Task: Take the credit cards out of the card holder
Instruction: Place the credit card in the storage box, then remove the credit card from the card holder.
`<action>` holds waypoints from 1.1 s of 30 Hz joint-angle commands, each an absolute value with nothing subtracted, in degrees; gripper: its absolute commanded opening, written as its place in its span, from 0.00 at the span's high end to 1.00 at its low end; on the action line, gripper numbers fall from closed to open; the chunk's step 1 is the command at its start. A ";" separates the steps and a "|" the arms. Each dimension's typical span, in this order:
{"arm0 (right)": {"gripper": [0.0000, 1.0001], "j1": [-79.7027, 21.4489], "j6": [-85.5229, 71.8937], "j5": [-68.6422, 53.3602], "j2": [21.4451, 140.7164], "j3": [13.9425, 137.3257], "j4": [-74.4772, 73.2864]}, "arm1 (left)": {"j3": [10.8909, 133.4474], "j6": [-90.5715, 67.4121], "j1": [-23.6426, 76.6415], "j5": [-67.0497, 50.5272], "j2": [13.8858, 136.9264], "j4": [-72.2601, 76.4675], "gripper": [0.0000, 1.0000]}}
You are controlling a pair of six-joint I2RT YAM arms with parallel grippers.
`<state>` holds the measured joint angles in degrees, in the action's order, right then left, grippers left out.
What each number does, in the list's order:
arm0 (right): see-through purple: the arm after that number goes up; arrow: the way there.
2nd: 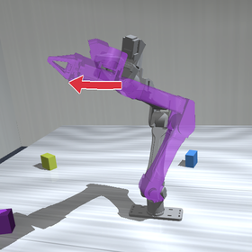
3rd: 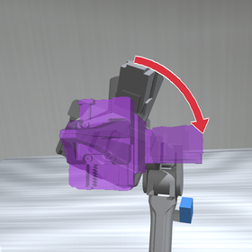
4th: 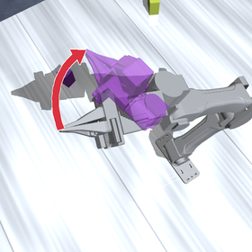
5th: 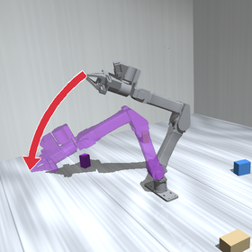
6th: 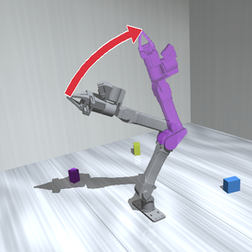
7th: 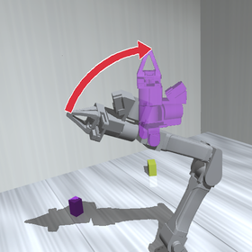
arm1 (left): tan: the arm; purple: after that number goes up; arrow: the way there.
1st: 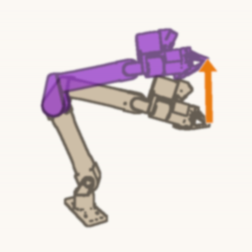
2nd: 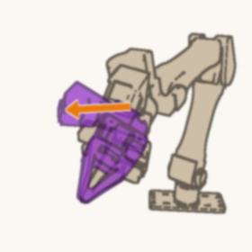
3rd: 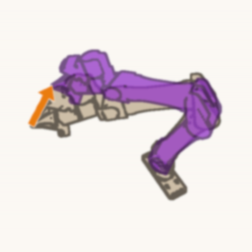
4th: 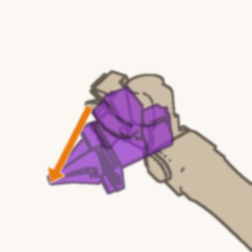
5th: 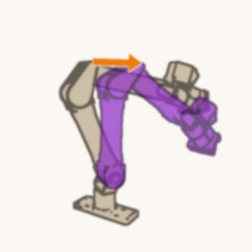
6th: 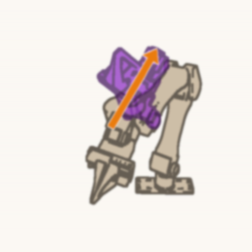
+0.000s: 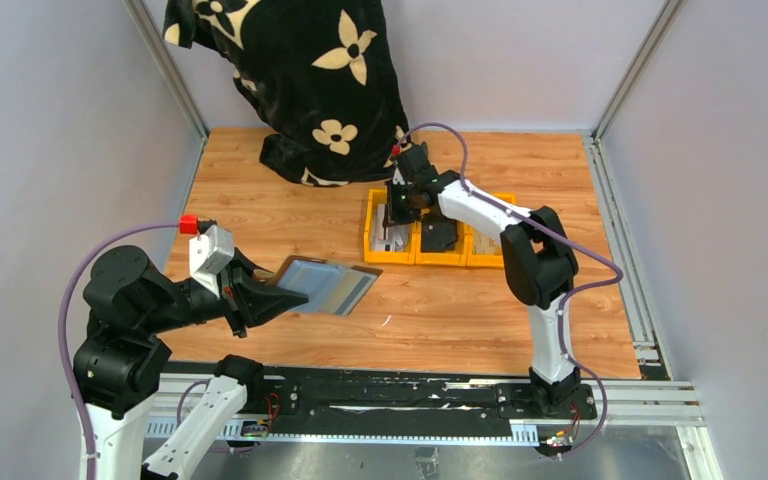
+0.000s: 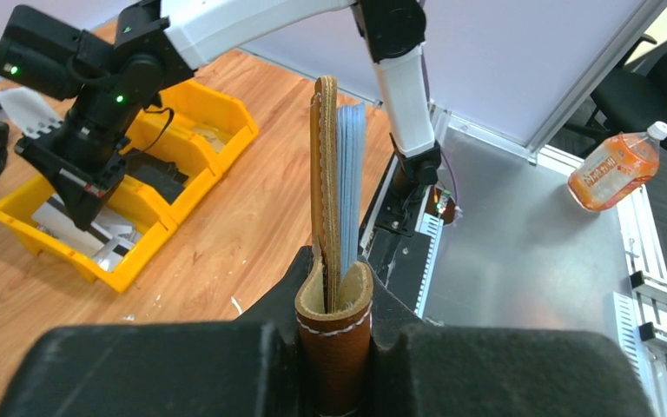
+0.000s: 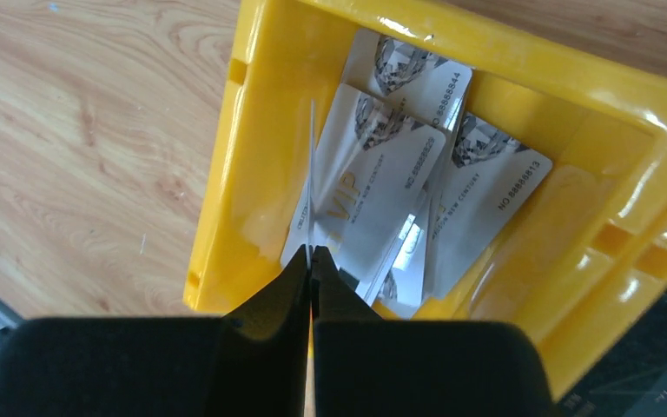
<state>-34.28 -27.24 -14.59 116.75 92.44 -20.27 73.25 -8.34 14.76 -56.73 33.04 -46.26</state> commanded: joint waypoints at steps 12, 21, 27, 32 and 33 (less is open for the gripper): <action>0.35 -37.76 -29.18 -11.64 106.32 90.24 -15.04 | 72.98 -7.11 14.94 -59.43 31.72 -45.57 1.00; 0.24 -38.94 -36.06 -37.55 75.04 71.31 7.32 | 72.88 -7.86 14.93 -60.40 31.73 -44.55 1.00; 0.20 -42.29 -52.79 -49.12 61.54 57.77 35.79 | 71.82 -10.30 14.94 -61.43 31.90 -42.46 1.00; 0.18 -52.18 -47.82 -48.33 60.61 58.43 32.07 | 70.83 -12.74 14.94 -61.52 31.99 -40.15 1.00; 0.18 -53.48 -47.36 -48.48 60.98 58.45 32.00 | 70.64 -13.27 14.94 -61.53 32.12 -39.64 1.00</action>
<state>-48.07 -47.22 -45.06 60.64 59.11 28.25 71.29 -10.50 14.76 -60.42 32.34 -43.83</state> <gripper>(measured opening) 0.812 0.120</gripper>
